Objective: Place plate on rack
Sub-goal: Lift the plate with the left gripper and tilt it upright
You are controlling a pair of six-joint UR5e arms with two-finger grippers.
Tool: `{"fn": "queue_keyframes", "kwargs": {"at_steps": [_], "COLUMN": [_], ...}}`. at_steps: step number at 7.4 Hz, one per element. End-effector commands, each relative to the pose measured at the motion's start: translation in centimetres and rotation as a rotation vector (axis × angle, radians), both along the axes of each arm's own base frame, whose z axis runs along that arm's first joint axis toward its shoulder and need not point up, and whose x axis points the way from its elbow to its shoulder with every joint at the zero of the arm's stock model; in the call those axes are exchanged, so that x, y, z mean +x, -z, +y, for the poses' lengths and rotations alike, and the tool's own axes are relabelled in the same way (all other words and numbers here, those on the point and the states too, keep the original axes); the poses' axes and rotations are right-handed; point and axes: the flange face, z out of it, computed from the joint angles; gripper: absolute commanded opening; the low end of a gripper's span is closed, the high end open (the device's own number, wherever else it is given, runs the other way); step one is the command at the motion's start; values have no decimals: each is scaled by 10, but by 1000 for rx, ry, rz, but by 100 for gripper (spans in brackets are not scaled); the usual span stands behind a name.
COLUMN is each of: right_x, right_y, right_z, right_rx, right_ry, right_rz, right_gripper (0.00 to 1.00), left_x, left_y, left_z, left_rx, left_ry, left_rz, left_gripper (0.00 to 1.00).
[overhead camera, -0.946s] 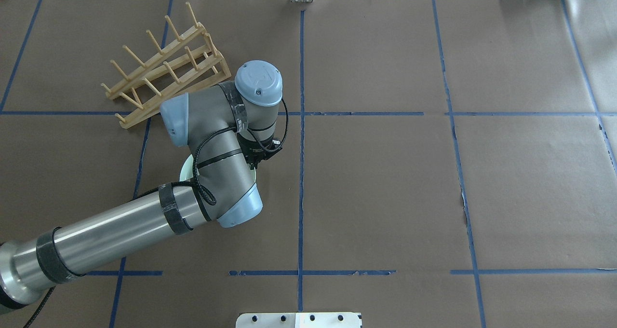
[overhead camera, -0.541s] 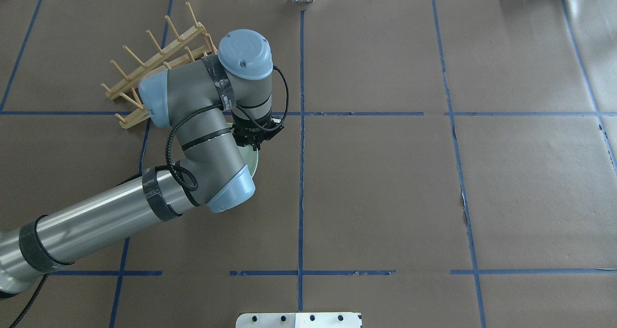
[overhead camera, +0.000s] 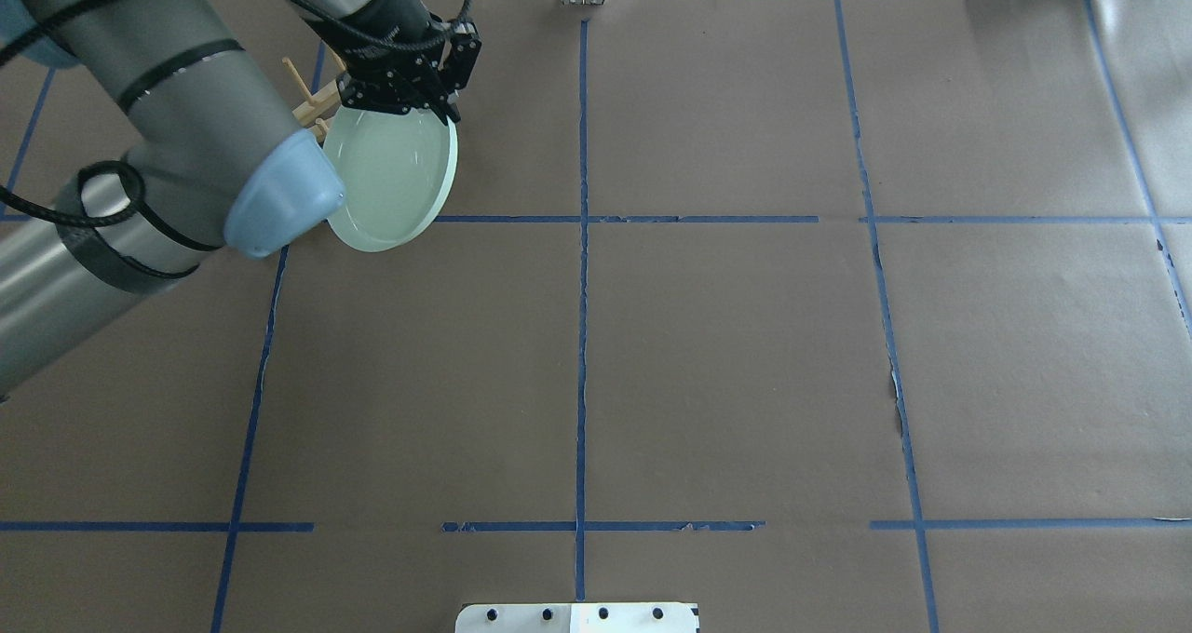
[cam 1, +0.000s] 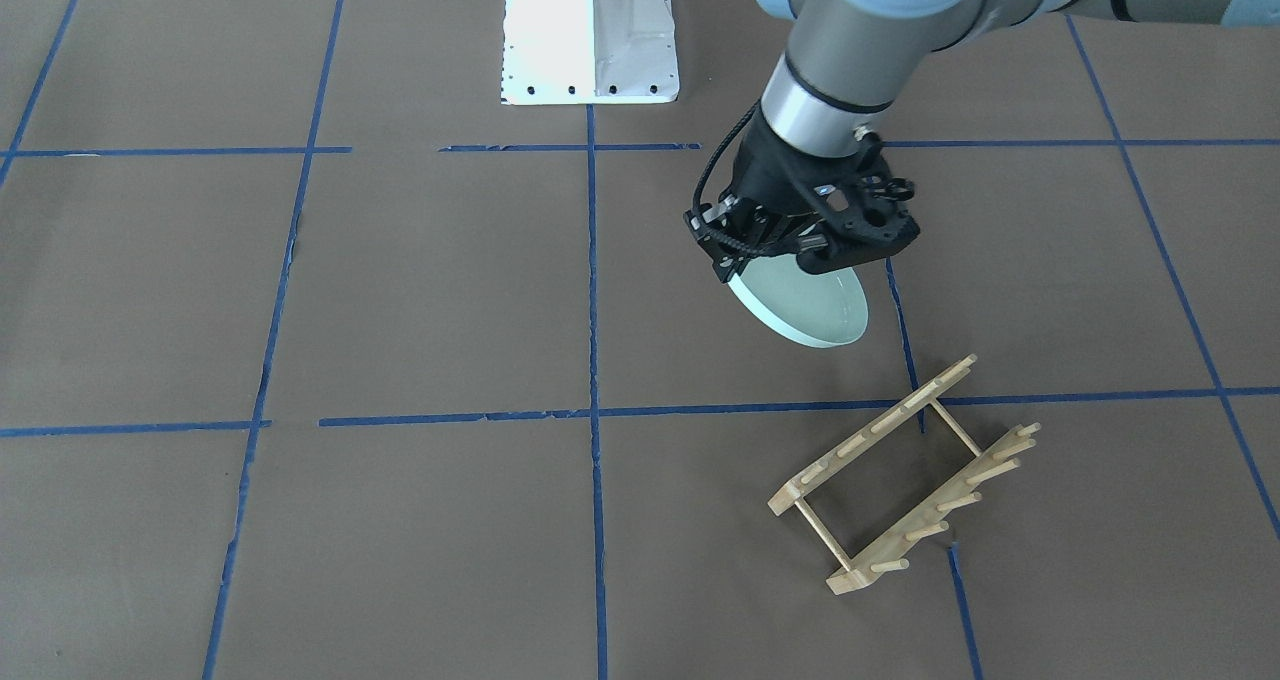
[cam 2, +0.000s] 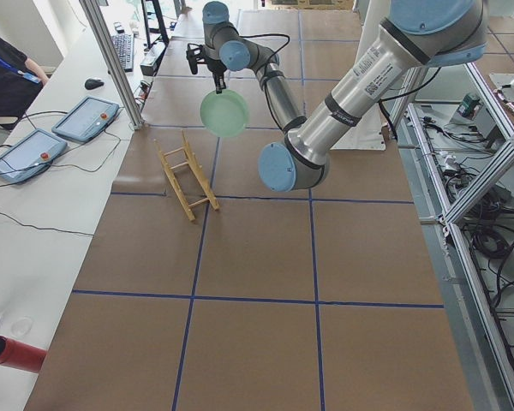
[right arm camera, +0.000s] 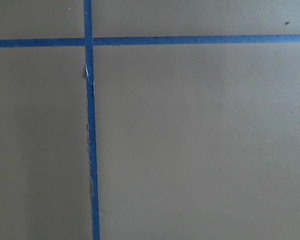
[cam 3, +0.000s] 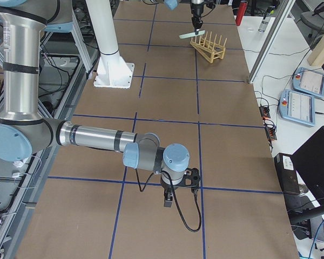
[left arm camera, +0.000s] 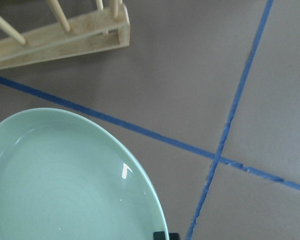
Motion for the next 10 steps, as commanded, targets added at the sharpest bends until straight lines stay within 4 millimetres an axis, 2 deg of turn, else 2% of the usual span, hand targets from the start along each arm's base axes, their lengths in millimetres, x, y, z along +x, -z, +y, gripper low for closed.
{"fn": "queue_keyframes", "kwargs": {"at_steps": [1,2,3,4,5,6,7,8,10], "right_x": [0,0,0,0,0,0,0,0,0], "right_y": [-1,0,-1,-1,0,-1,0,0,-1], "right_z": [0,0,0,0,0,0,0,0,0], "right_rx": [-2,0,-2,-2,0,-2,0,0,-2], "right_ry": [1,-1,1,-1,-1,1,-1,1,-1], "right_rz": [0,0,0,0,0,0,0,0,0], "right_gripper": [100,100,100,100,100,100,100,100,100], "left_x": [-90,-105,-106,-106,-109,-110,-122,-129,-139], "left_y": [25,11,2,-14,-32,-41,-51,-75,-107], "left_z": [-23,-31,-39,-56,-75,-86,-96,-97,-97], "left_rx": [155,185,208,214,215,218,211,221,242], "left_ry": [40,66,93,133,213,282,350,418,479], "left_rz": [183,236,309,394,432,447,482,519,582], "left_gripper": [0,0,0,0,0,0,0,0,0]}}
